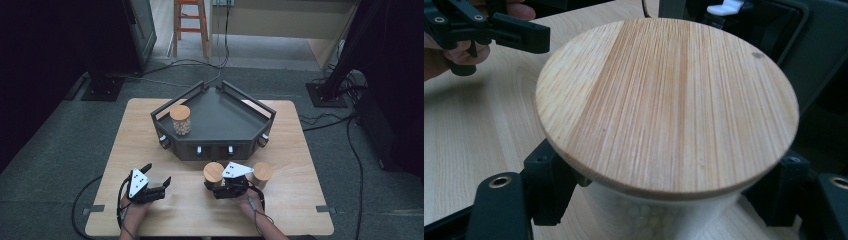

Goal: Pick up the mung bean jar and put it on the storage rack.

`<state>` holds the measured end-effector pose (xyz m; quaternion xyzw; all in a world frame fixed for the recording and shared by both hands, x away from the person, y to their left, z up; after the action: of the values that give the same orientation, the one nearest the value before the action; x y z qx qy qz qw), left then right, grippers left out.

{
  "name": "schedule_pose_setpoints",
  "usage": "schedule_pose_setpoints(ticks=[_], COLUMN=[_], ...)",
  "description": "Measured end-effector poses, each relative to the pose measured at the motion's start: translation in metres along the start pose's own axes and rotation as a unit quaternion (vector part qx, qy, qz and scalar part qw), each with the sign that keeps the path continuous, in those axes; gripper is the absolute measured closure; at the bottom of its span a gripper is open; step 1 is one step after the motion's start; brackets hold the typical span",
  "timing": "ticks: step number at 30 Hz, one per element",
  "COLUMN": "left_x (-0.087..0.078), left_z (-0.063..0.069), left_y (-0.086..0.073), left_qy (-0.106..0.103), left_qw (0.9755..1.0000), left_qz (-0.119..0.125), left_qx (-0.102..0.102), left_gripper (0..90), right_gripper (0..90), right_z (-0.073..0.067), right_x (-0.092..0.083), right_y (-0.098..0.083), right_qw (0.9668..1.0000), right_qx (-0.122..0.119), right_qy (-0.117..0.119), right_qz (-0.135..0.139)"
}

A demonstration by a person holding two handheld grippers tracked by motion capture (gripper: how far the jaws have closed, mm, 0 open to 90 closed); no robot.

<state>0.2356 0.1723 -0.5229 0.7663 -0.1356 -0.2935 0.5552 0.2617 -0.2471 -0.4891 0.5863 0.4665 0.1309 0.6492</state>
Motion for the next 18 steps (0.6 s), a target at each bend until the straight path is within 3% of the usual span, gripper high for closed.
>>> schedule_pose_setpoints(ticks=[18], left_x=[0.002], left_z=[0.001], left_y=[0.0], left_qy=[-0.003], left_qw=[1.0], left_qz=[-0.003], left_qx=[0.0], left_gripper=[11.8], right_gripper=[25.2], right_z=[0.006], right_x=[-0.005], right_y=[0.018], right_qw=[1.0], right_qx=[0.005], right_qy=[0.004], right_qz=[0.006])
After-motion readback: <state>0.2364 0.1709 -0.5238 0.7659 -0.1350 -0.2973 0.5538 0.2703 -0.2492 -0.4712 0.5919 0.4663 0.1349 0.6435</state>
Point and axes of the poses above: each handheld gripper's, and its own axes: x roughly forward along the jaws, y roughly out of its top, z roughly to its right, the point moved 7 cm from there along x, roughly forward along the jaws, and after that the axes turned 8 degrees about x, right-handed, at the moved point
